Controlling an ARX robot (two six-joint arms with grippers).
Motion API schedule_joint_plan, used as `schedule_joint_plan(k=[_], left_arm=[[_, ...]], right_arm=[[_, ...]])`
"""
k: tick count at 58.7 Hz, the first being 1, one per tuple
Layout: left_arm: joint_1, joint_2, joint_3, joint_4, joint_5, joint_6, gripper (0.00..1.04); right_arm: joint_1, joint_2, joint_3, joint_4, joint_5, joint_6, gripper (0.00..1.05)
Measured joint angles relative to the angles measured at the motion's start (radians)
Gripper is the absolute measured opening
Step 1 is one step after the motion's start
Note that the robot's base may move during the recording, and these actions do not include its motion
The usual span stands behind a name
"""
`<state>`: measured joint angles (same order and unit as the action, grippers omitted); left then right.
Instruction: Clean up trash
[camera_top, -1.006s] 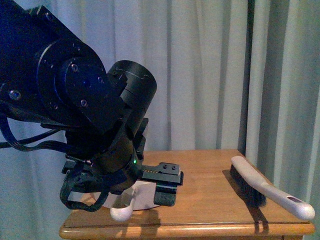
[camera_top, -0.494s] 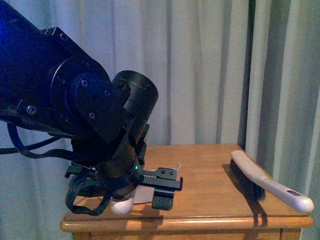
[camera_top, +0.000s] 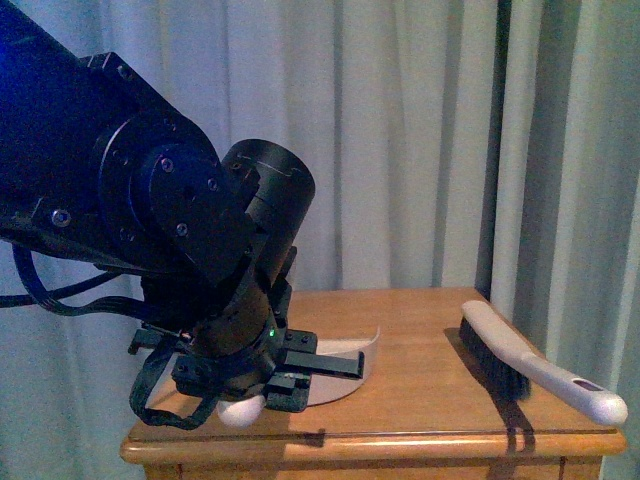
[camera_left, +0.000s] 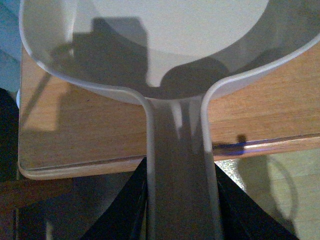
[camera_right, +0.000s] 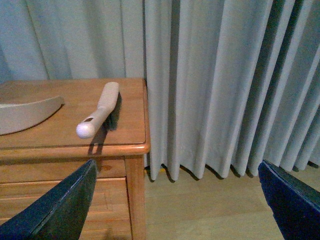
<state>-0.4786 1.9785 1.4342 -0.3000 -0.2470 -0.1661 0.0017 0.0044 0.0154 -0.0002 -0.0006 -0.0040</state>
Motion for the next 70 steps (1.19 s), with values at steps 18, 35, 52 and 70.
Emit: schedule_joint_plan(k=[18,35,52,70], left_arm=[[0.001,-0.040,-0.037,0.112,0.000,0.019,0.29],[0.012,-0.274,-0.234,0.507,0.029,0.133,0.29],[0.076,-0.608,-0.546,0.871,0.110,0.259,0.28],[0.255,-1.032,-0.841,0.966,0.314,0.293,0.28]], right_arm=[[0.000,0.000,0.000,0.000,0.000,0.000,0.97],[0.000,0.000,0.000,0.000,0.000,0.000,0.97],[0.000,0.000,0.000,0.000,0.000,0.000,0.97],[0.000,0.000,0.000,0.000,0.000,0.000,0.97]])
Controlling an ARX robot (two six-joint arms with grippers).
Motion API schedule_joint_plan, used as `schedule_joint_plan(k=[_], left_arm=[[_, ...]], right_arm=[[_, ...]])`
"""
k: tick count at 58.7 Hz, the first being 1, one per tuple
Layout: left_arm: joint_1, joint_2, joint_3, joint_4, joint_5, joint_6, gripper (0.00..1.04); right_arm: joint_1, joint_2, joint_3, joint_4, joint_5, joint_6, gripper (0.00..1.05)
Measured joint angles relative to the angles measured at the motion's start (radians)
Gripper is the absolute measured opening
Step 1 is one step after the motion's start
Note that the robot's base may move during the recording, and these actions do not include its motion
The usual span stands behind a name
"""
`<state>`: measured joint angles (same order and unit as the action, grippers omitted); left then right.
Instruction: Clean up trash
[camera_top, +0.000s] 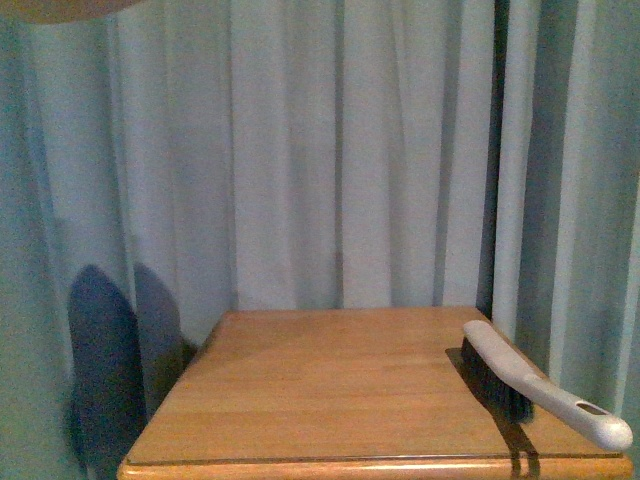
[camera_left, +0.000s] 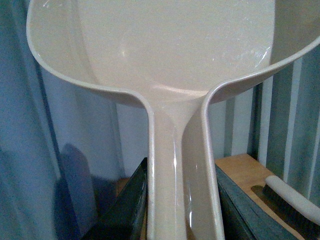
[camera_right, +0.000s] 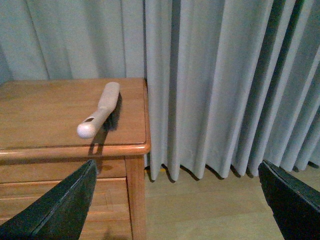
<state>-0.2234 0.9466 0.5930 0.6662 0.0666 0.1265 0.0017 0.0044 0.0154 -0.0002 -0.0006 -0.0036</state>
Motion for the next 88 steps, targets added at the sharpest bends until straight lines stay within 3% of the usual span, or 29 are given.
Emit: schedule_joint_plan(k=[14,23,31,34,37,38,40,42,51,58,62,74,88], left_arm=[[0.256,-0.261,-0.116,-0.043,0.200,-0.114,0.28],[0.478,-0.372,-0.165,-0.084,0.369,-0.227,0.28],[0.608,-0.444,-0.194,-0.130,0.451,-0.321,0.28],[0.618,-0.452,-0.196,-0.130,0.454,-0.337,0.28],[0.622,-0.456,-0.196,-0.130,0.459,-0.348,0.28],[0.623,-0.456,-0.196,-0.130,0.461,-0.351,0.28],[0.623,-0.456,-0.196,-0.130,0.462,-0.357,0.28],[0.623,-0.456,-0.197,-0.130,0.465,-0.357,0.28],[0.624,-0.456,-0.197,-0.130,0.461,-0.361,0.28],[0.624,-0.456,-0.197,-0.130,0.464,-0.361,0.28],[0.624,-0.456,-0.197,-0.130,0.464,-0.361,0.28],[0.624,-0.456,-0.197,-0.130,0.464,-0.361,0.28],[0.624,-0.456,-0.197,-0.130,0.464,-0.361,0.28]], right_arm=[[0.000,0.000,0.000,0.000,0.000,0.000,0.97],[0.000,0.000,0.000,0.000,0.000,0.000,0.97],[0.000,0.000,0.000,0.000,0.000,0.000,0.97],[0.004,0.003,0.000,-0.003,0.017,-0.001,0.97],[0.084,0.071,0.023,-0.036,0.242,-0.025,0.97],[0.132,0.134,0.037,-0.018,0.359,-0.035,0.97],[0.190,0.246,0.064,0.034,0.469,-0.042,0.97],[0.208,0.317,0.086,0.065,0.492,-0.043,0.97],[0.227,0.665,0.269,0.151,0.414,-0.009,0.97],[0.232,1.010,0.568,0.023,0.237,0.130,0.97],[0.239,1.157,0.708,-0.053,0.195,0.197,0.97],[0.285,1.501,1.111,-0.303,0.153,0.364,0.97],[0.285,1.692,1.238,-0.399,0.142,0.428,0.97]])
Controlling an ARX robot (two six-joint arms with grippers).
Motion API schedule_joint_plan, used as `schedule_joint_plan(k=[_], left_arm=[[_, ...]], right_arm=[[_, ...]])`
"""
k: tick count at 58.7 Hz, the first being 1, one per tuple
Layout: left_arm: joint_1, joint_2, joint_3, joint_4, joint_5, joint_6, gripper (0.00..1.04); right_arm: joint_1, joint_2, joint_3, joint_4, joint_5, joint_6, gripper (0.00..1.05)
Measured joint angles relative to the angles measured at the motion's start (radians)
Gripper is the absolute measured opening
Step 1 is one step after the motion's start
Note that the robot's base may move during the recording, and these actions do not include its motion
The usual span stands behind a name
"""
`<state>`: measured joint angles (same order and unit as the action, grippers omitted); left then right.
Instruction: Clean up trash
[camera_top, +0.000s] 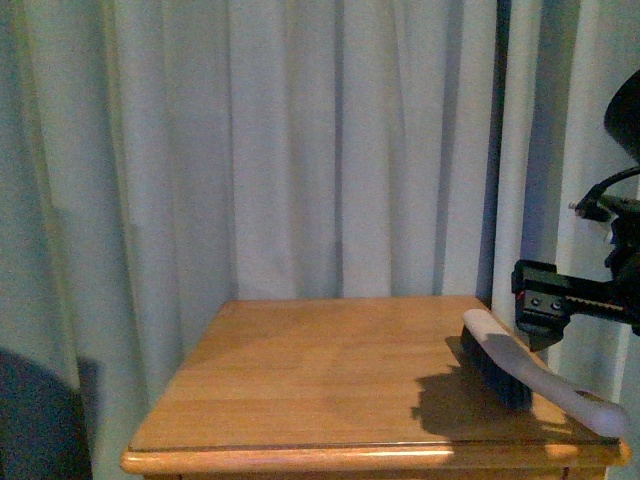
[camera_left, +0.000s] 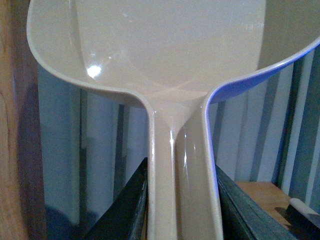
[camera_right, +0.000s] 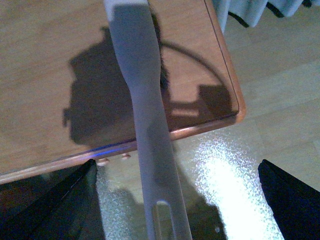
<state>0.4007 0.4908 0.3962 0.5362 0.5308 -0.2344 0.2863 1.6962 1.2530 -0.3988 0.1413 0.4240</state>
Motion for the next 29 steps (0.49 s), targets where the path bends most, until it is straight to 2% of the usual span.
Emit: schedule_joint_plan(k=[29], left_arm=[[0.000,0.000,0.000,0.000,0.000,0.000,0.28]], right_arm=[[0.000,0.145,0.063,0.016,-0.011,0.032,0.97]])
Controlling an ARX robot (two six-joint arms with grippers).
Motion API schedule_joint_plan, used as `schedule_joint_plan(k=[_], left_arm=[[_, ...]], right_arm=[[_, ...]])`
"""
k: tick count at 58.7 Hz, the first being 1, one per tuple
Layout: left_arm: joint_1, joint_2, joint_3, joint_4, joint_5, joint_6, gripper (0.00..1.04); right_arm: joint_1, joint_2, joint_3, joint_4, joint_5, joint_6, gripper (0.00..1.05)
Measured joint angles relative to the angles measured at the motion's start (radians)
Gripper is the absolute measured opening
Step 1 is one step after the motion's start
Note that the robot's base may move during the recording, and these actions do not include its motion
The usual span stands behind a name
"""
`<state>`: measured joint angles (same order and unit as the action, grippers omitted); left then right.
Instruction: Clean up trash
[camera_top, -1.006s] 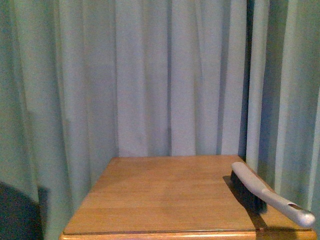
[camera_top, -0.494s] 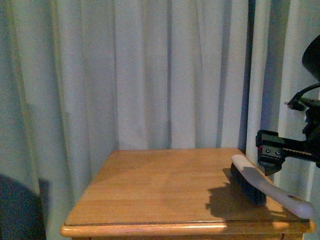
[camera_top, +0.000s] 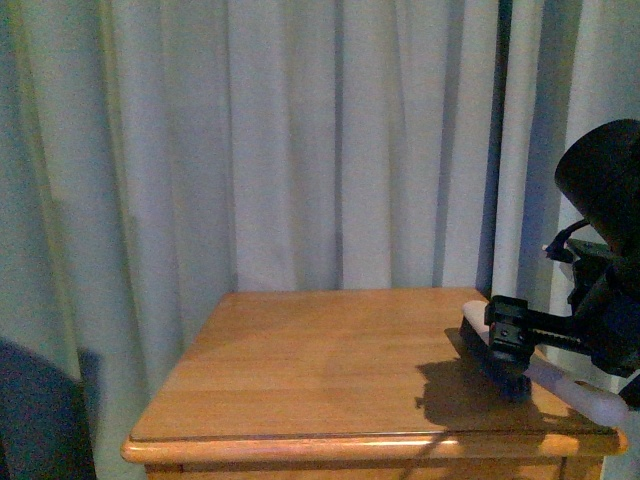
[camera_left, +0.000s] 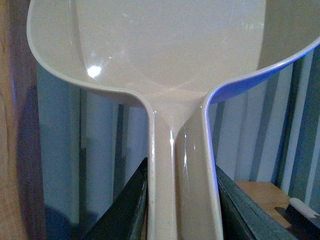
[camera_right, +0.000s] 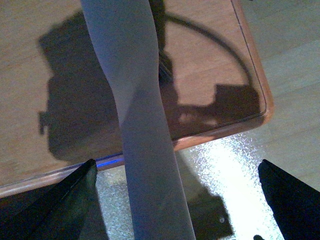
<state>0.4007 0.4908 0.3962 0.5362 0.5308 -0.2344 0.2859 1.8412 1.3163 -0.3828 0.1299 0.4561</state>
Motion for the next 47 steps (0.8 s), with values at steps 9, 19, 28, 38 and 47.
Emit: schedule_joint_plan(k=[9,19,28,38,47], left_arm=[[0.000,0.000,0.000,0.000,0.000,0.000,0.28],[0.000,0.000,0.000,0.000,0.000,0.000,0.28],[0.000,0.000,0.000,0.000,0.000,0.000,0.28],[0.000,0.000,0.000,0.000,0.000,0.000,0.28],[0.000,0.000,0.000,0.000,0.000,0.000,0.28]], right_arm=[[0.000,0.013,0.000,0.009,0.000,0.005,0.90],[0.000,0.014,0.000,0.011,0.000,0.005,0.67],[0.000,0.014,0.000,0.020,-0.008,0.005,0.43],[0.005,0.013,-0.002,0.035,-0.020,0.003,0.22],[0.005,-0.018,-0.027,0.071,-0.036,-0.006,0.21]])
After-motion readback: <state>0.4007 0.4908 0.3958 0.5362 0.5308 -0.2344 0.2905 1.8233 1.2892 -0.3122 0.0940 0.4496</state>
